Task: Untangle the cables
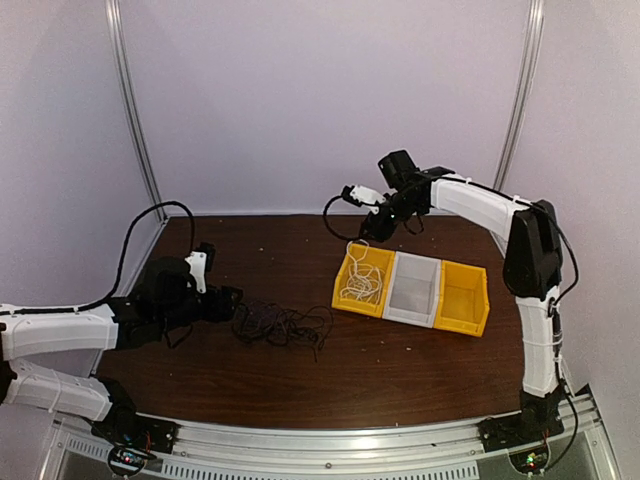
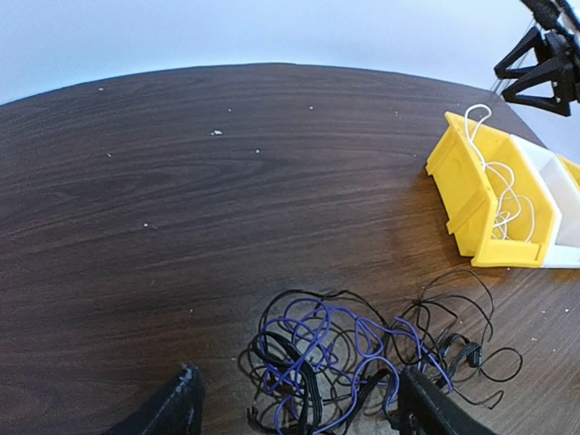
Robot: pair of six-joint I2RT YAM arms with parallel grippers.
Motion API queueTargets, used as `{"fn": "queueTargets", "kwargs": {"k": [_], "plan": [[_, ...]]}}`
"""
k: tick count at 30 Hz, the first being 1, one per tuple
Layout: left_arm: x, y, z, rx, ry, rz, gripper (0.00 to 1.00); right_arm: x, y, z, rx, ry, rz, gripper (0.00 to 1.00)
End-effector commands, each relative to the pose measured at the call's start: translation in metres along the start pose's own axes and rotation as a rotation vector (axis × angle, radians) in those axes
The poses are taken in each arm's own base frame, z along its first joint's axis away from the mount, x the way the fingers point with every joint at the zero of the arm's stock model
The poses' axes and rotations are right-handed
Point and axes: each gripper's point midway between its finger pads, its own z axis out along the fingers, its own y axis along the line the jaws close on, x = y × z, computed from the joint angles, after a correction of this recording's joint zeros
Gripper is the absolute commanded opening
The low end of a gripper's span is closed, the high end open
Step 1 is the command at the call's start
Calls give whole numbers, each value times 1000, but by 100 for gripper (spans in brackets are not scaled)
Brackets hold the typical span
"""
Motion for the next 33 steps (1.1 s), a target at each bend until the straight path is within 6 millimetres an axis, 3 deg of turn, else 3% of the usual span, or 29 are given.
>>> {"fn": "queueTargets", "kwargs": {"k": [1, 6, 10, 16, 24, 30, 33], "plan": [[-10, -4, -4, 21, -40, -23, 75, 13, 3, 26, -20, 76, -14, 47], [-7, -2, -6, 20, -43, -30, 75, 16, 5, 34, -32, 81, -12, 34], [-5, -1, -6, 16, -42, -34, 75, 18, 7, 33, -36, 82, -4, 0], [-5, -3, -3, 20, -38, -29, 74, 24, 23, 22, -77, 72, 17, 0], [-5, -5, 0, 27, -37, -25, 74, 78, 58, 32, -135, 257, -34, 0], [-7, -11, 5, 49, -26, -24, 74, 85, 63, 45, -133, 282, -20, 0], [-13, -15, 5, 61, -21, -17, 74, 81, 63, 41, -139, 290, -8, 0]]}}
